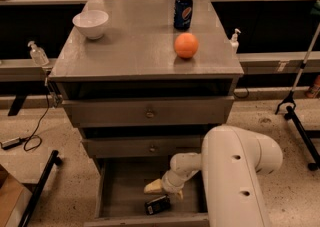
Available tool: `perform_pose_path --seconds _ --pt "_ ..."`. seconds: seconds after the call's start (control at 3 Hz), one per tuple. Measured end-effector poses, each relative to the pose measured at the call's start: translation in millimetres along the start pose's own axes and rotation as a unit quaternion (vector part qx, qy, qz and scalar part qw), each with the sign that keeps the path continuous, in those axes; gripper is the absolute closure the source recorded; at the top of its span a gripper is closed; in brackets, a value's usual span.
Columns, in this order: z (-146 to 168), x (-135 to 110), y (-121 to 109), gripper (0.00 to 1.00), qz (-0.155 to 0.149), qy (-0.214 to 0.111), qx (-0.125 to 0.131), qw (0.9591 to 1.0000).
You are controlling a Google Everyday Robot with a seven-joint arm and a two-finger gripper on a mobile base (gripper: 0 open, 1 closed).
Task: Pick rxbar chocolate from bottom drawer and place on counter
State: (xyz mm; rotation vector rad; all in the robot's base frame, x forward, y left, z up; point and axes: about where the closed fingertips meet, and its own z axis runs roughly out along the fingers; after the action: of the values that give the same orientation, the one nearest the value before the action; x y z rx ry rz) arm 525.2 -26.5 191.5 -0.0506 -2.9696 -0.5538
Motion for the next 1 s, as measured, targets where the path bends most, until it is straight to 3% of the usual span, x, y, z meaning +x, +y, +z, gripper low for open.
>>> perform_pose_path --seconds 0.67,1.0 --pt "53.3 6.2 3.3 0.00 0.009 0.045 -0.017 0.9988" --pt "88.4 15.9 0.2 0.00 0.033 0.078 -0.041 0.9956"
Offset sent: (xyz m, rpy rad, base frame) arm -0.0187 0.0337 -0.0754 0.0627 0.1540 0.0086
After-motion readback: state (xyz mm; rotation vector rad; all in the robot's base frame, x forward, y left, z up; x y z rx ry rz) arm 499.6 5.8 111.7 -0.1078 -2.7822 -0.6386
